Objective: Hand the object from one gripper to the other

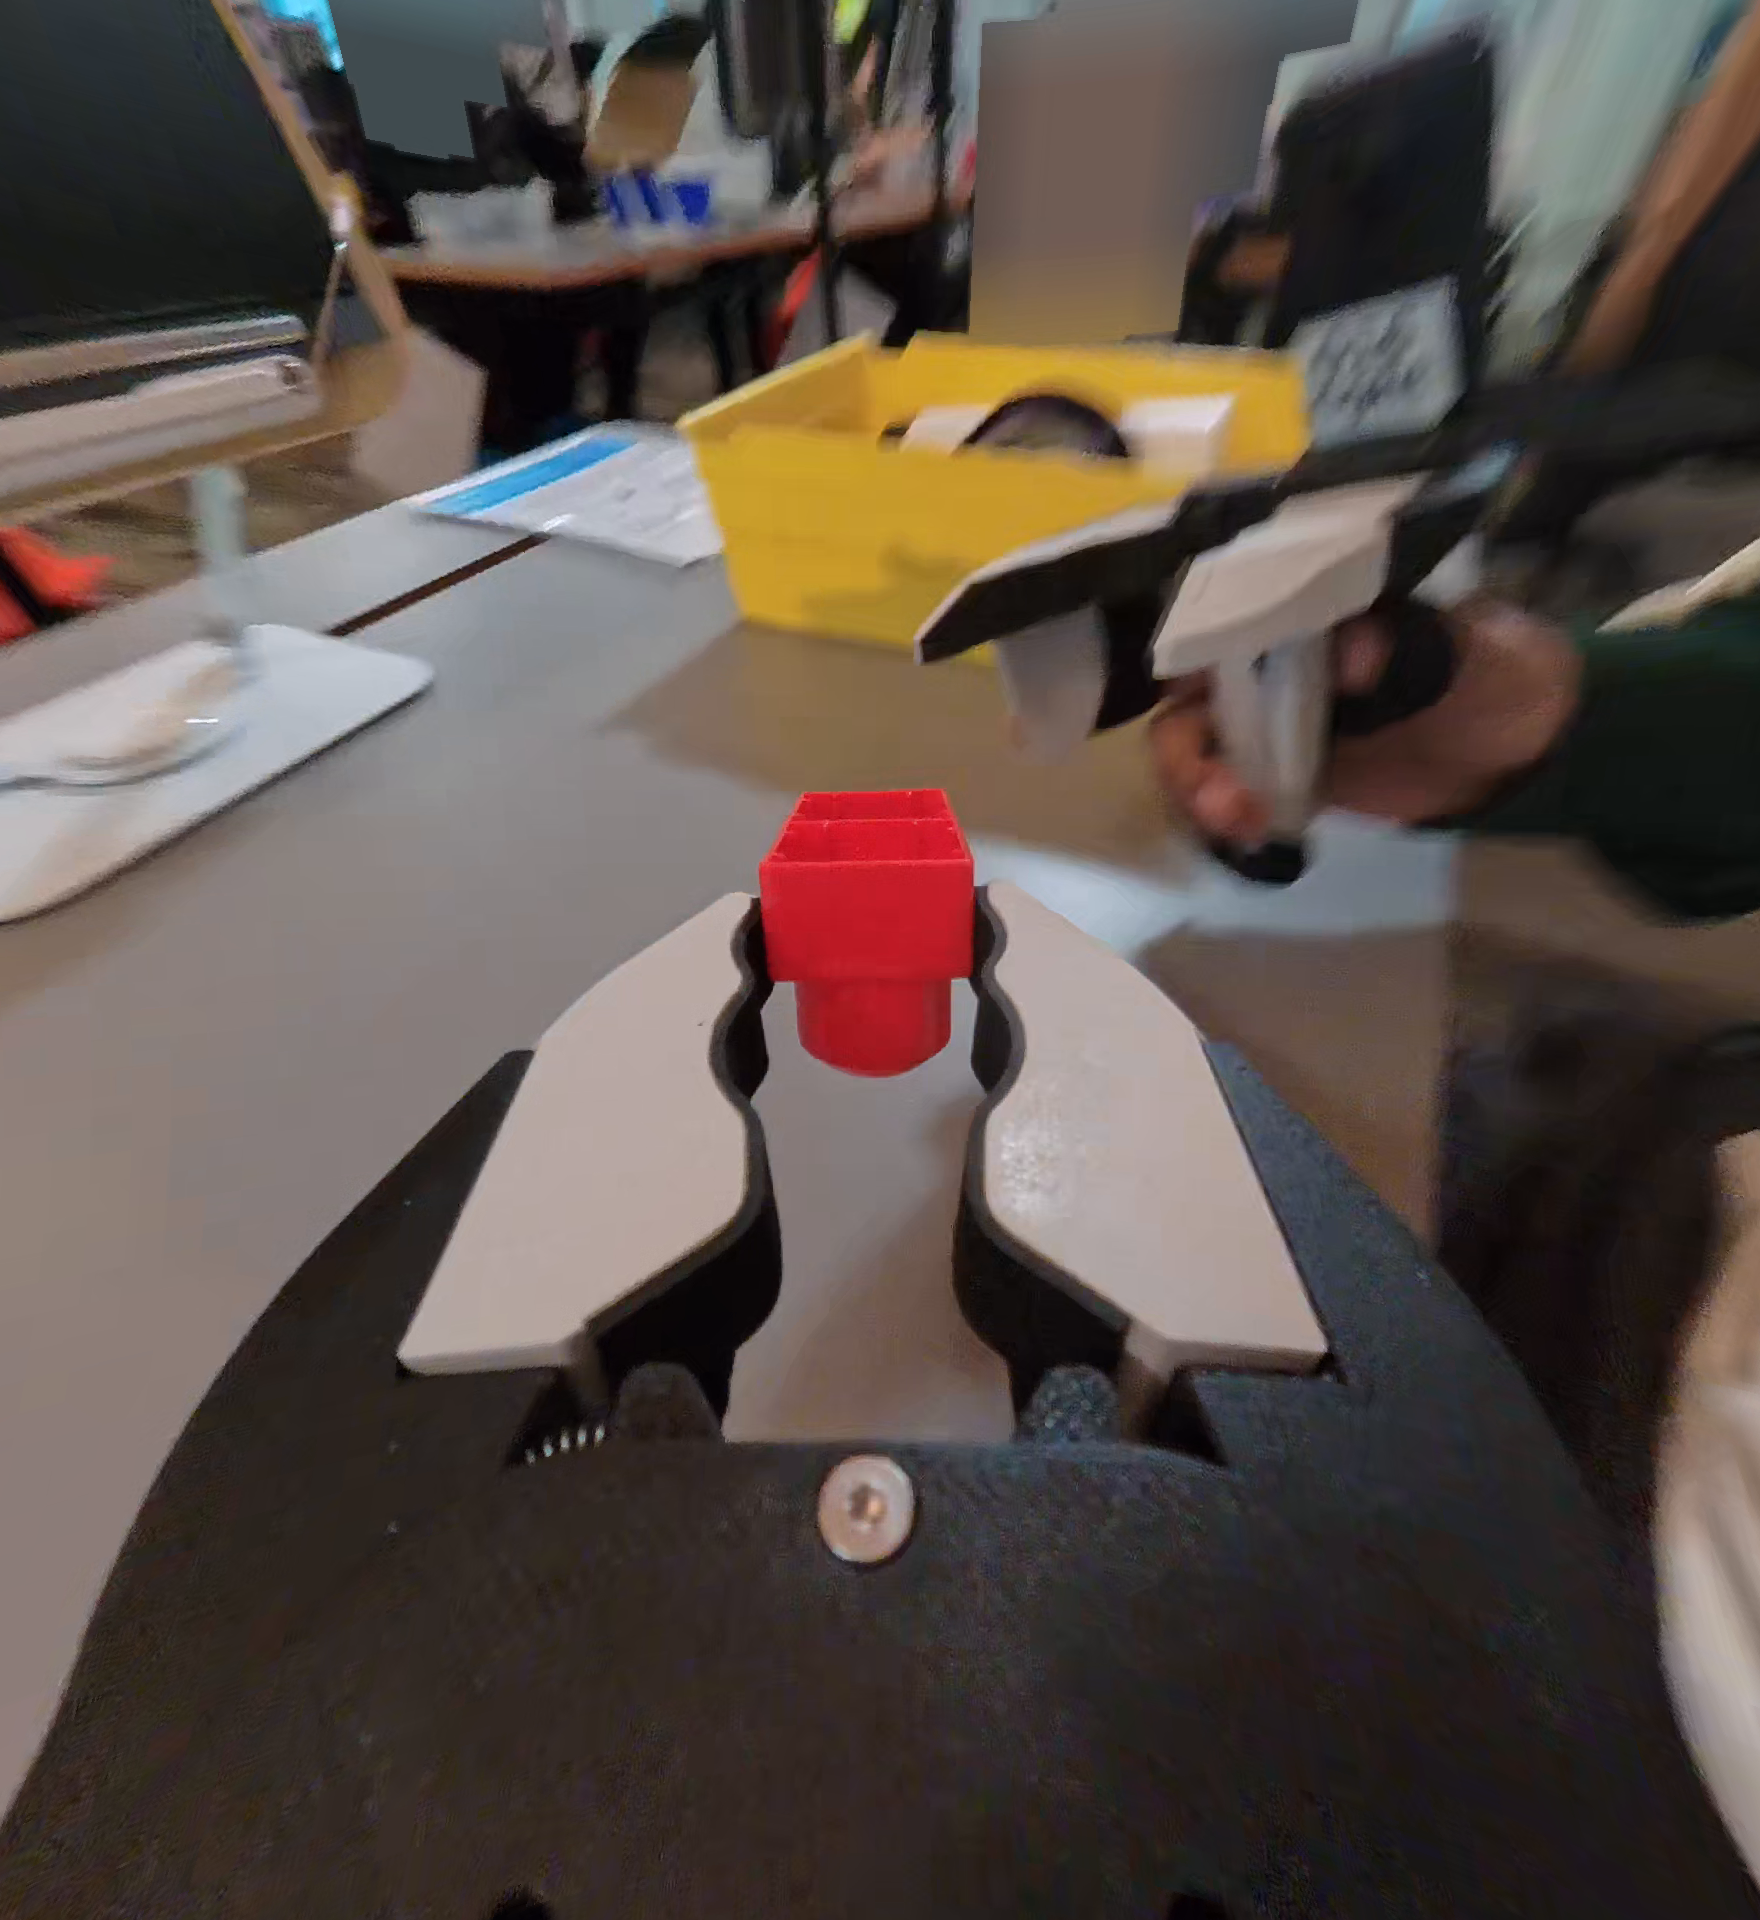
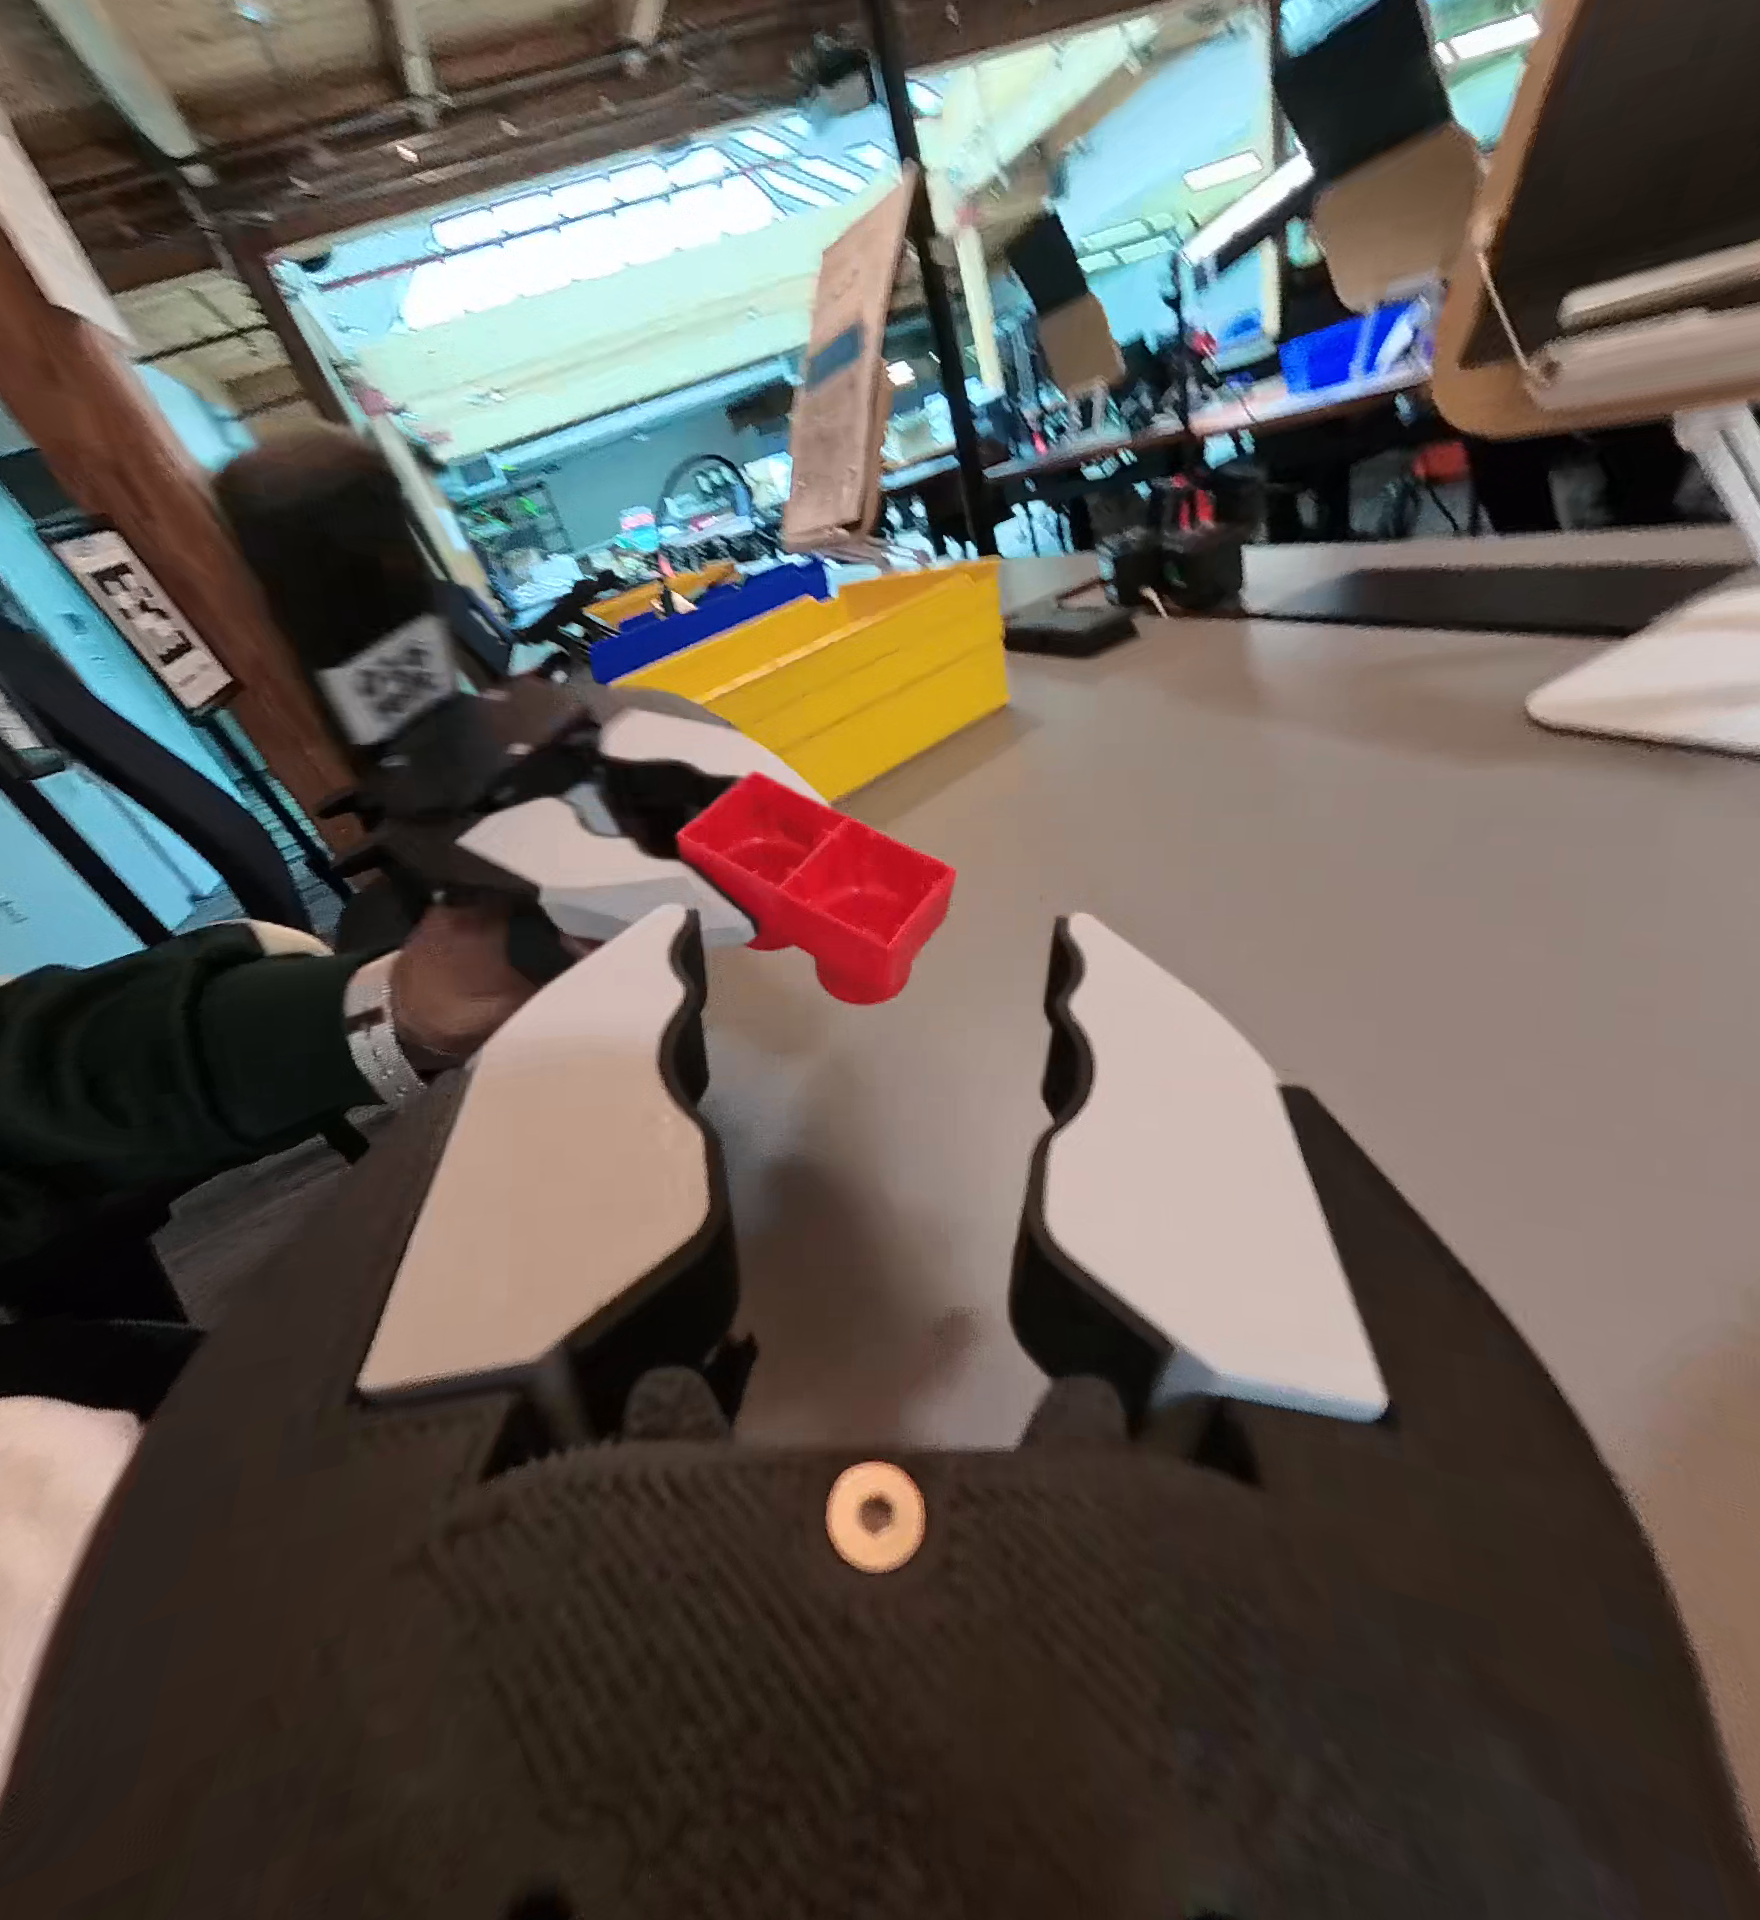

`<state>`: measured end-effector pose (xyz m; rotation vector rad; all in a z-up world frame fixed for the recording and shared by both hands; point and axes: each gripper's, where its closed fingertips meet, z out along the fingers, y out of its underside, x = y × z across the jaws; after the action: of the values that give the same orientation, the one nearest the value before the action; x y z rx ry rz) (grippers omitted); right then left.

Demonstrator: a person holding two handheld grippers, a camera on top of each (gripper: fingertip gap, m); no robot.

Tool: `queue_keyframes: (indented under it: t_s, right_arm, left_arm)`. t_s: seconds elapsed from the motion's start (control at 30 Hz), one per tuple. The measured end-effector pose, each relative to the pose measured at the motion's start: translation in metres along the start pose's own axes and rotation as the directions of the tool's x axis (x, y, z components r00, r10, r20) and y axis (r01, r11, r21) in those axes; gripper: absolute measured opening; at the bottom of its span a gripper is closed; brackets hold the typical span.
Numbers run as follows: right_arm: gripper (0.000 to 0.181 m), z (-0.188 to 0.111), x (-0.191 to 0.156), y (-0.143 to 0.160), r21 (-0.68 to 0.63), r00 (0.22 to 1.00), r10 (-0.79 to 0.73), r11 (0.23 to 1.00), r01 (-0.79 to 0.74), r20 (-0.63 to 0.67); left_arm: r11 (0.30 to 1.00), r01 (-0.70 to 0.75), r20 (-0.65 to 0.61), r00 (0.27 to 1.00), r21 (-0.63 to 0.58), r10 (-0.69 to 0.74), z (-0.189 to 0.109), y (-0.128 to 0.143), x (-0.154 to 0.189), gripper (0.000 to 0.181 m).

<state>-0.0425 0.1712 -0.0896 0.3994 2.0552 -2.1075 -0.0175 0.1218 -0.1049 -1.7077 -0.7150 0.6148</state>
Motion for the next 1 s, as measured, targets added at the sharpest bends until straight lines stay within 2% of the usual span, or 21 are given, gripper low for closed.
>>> queue_keyframes:
  t_s: [0.1, 0.17, 0.27, 0.43, 0.57, 0.63, 0.67, 0.73, 0.87, 0.93, 1.0]
  right_arm:
    - [0.074, 0.007, -0.002, 0.011, -0.045, 0.995, 0.092, 0.995, -0.094, -0.032]
    - [0.081, 0.012, -0.006, 0.017, -0.066, 0.989, 0.141, 0.987, -0.144, -0.049]
    - [0.091, 0.017, -0.009, 0.031, -0.141, 0.986, 0.14, 0.978, -0.151, -0.091]
    - [0.097, 0.023, -0.013, 0.047, -0.239, 0.988, 0.083, 0.964, -0.112, -0.128]
    - [0.1, 0.025, -0.017, 0.054, -0.255, 0.984, 0.129, 0.954, -0.156, -0.121]
    - [0.092, 0.025, -0.019, 0.055, -0.262, 0.985, 0.141, 0.951, -0.163, -0.103]
    - [0.079, 0.024, -0.021, 0.055, -0.272, 0.986, 0.141, 0.949, -0.159, -0.086]
    - [0.075, 0.023, -0.022, 0.054, -0.285, 0.988, 0.135, 0.946, -0.152, -0.08]
    - [0.075, 0.021, -0.024, 0.041, -0.23, 0.987, 0.151, 0.96, -0.158, -0.047]
    - [0.075, 0.017, -0.022, 0.028, -0.157, 0.984, 0.177, 0.972, -0.176, -0.011]
    - [0.075, 0.012, -0.023, 0.01, -0.066, 0.981, 0.185, 0.981, -0.181, 0.062]
  left_arm:
    - [0.956, -0.239, 0.142, 0.954, -0.172, 0.264, 0.002, 0.007, -0.004, 0.036]
    - [0.903, -0.345, 0.166, 0.904, -0.256, 0.393, 0.006, 0.012, 0.001, 0.037]
    - [0.836, -0.426, 0.152, 0.854, -0.345, 0.498, 0.014, 0.021, 0.012, 0.037]
    - [0.745, -0.526, 0.153, 0.766, -0.409, 0.625, 0.016, 0.021, 0.02, 0.037]
    - [0.669, -0.611, 0.141, 0.685, -0.423, 0.715, 0.019, 0.02, 0.028, 0.038]
    - [0.632, -0.653, 0.136, 0.643, -0.418, 0.754, 0.02, 0.018, 0.034, 0.037]
    - [0.616, -0.671, 0.134, 0.624, -0.414, 0.77, 0.02, 0.016, 0.037, 0.037]
    - [0.593, -0.688, 0.131, 0.6, -0.419, 0.789, 0.021, 0.016, 0.039, 0.037]
    - [0.594, -0.715, 0.164, 0.579, -0.367, 0.799, 0.021, 0.009, 0.04, 0.038]
    - [0.632, -0.703, 0.211, 0.597, -0.326, 0.774, 0.021, 0.003, 0.036, 0.072]
    - [0.72, -0.648, 0.221, 0.685, -0.248, 0.694, 0.022, -0.001, 0.035, 0.092]
